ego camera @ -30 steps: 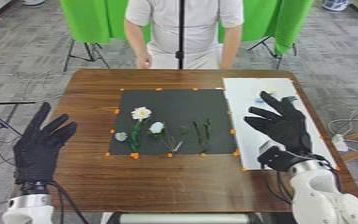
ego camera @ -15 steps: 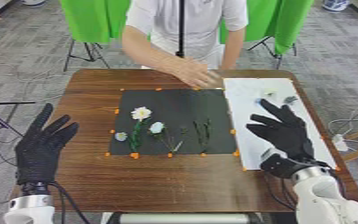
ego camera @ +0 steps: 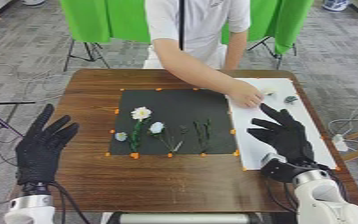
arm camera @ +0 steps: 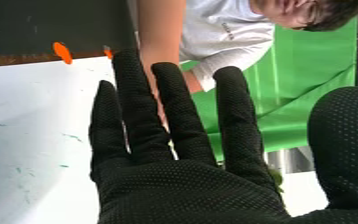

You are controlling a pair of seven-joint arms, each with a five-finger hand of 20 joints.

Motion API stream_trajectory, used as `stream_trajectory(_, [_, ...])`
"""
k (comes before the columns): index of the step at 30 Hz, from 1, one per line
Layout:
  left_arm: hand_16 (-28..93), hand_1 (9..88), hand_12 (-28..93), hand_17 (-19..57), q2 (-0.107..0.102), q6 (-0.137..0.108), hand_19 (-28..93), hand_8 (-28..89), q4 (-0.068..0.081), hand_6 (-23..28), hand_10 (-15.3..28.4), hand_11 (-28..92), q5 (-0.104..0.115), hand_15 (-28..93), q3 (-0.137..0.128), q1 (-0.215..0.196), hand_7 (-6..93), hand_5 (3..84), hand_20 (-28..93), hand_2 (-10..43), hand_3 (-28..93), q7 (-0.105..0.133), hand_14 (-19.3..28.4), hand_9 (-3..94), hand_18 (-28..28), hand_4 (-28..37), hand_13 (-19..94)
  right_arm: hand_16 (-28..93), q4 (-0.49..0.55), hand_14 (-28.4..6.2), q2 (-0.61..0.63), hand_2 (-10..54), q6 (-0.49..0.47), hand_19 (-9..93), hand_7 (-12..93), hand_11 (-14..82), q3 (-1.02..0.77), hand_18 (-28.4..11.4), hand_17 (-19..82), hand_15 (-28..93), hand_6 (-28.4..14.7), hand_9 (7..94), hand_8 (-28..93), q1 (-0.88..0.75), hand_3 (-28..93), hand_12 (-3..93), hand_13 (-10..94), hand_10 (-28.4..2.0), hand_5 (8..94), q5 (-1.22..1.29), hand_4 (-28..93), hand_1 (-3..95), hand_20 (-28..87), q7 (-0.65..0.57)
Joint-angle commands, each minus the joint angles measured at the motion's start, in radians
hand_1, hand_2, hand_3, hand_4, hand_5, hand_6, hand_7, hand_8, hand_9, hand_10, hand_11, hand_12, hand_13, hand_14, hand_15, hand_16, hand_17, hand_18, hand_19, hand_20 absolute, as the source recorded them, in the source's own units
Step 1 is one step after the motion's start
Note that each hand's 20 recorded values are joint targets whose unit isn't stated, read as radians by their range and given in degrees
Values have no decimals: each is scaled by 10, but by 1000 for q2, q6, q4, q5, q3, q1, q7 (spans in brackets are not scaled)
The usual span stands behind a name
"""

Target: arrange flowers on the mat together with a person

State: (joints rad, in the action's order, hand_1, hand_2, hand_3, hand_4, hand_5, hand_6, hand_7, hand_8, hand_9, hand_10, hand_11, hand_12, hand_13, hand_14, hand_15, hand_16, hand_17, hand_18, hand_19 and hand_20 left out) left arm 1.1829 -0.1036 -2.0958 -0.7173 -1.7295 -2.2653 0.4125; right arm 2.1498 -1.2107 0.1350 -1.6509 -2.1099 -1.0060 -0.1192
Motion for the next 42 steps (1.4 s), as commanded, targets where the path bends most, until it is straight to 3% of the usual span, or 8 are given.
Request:
stream_trajectory(1, [-75,222,111,18,1,1,749,-87,-1,60,183,224,3,463,5,-12,110,321,-256,83,741,-7,248,363,284,-272,316,121,0,-209,-3,115,4,449,110,114,11,-224,48,382,26,475,-117,2,707,143,386,-192,441,-32,-258,156,166,-19])
stream_trajectory(22, [-75,222,111,17,3,3,752,-87,2,60,183,226,1,464,11,-3,111,321,-251,83,742,-10,249,364,284,-272,317,123,-8,-204,6,99,2,453,122,125,24,-225,49,388,27,482,-122,21,721,145,391,-189,446,-29,-258,173,169,-27])
stream_trajectory(33, [-75,222,111,22,2,14,769,-87,6,60,183,225,-9,465,23,9,109,319,-251,85,740,-26,250,363,284,-273,318,122,-11,-204,3,98,-4,454,122,127,25,-225,49,391,26,484,-122,34,722,145,391,-188,446,-32,-257,174,170,-29])
stream_trajectory(36, [-75,222,110,22,7,26,769,-87,5,59,183,225,-17,466,23,11,109,317,-253,86,739,-40,250,363,284,-271,318,122,-9,-203,6,97,-4,455,122,128,24,-225,49,392,25,485,-122,36,722,145,392,-189,445,-39,-257,175,170,-33])
stream_trajectory(42, [-75,223,109,22,0,23,767,-88,5,52,182,222,-14,464,24,12,106,310,-258,84,740,-30,250,362,284,-270,317,125,-2,-203,52,93,52,462,122,131,28,-227,52,401,24,489,-121,63,724,146,398,-189,445,-83,-255,179,173,-50])
